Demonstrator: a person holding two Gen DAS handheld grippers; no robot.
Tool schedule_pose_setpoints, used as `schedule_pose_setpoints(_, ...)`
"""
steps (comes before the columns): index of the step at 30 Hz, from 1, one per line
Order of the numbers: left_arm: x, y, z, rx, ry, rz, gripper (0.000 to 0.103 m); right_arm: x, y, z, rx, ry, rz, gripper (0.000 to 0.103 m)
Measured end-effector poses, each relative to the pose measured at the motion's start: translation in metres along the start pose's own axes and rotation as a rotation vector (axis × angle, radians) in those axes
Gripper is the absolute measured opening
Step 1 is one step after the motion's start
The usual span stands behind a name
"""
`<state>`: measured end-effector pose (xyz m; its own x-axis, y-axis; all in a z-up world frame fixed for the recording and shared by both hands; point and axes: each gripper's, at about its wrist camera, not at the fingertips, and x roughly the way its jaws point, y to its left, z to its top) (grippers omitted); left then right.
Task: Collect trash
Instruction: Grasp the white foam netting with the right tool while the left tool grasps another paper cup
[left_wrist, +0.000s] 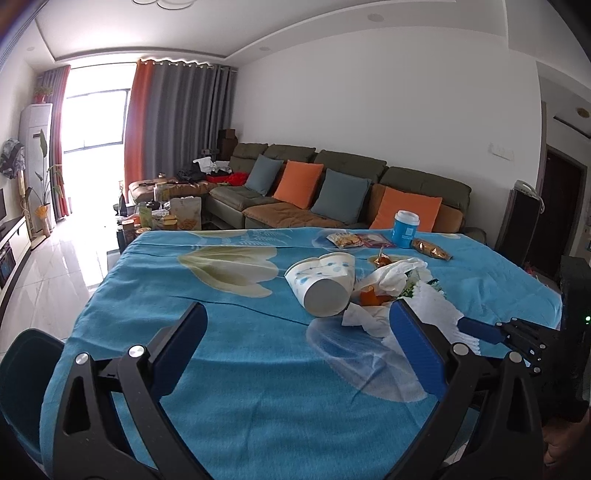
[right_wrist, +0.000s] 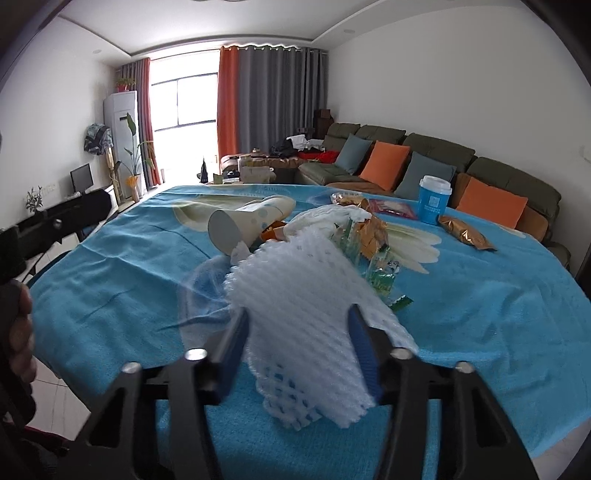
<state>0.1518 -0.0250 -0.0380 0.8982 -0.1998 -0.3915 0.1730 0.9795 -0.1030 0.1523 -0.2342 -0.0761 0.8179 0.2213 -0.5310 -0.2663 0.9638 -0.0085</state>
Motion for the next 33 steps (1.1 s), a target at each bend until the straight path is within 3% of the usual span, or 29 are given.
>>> schedule_pose_setpoints(6, 0.015, -0.006, 0.007, 0.023, 0.001, -0.023, 0.097, -0.004, -0.005, 0.002, 0.041, -0.009, 0.052, 0.02)
schedule_pose_setpoints(11, 0.028, -0.013, 0.014, 0.039, 0.008, -0.042, 0.097, -0.005, -0.011, 0.002, 0.07, -0.014, 0.068, 0.011)
schedule_pose_setpoints(24, 0.074, -0.027, 0.032, 0.065, 0.059, -0.037, 0.097, -0.048, -0.034, 0.026, 0.14, -0.194, 0.042, 0.01)
schedule_pose_setpoints(28, 0.105, -0.029, 0.032, 0.06, 0.142, -0.036, 0.097, -0.045, -0.037, 0.027, 0.144, -0.194, 0.04, 0.01)
schedule_pose_setpoints(33, 0.151, -0.016, 0.033, -0.06, 0.268, -0.073, 0.097, -0.042, -0.039, 0.026, 0.15, -0.188, 0.042, 0.01)
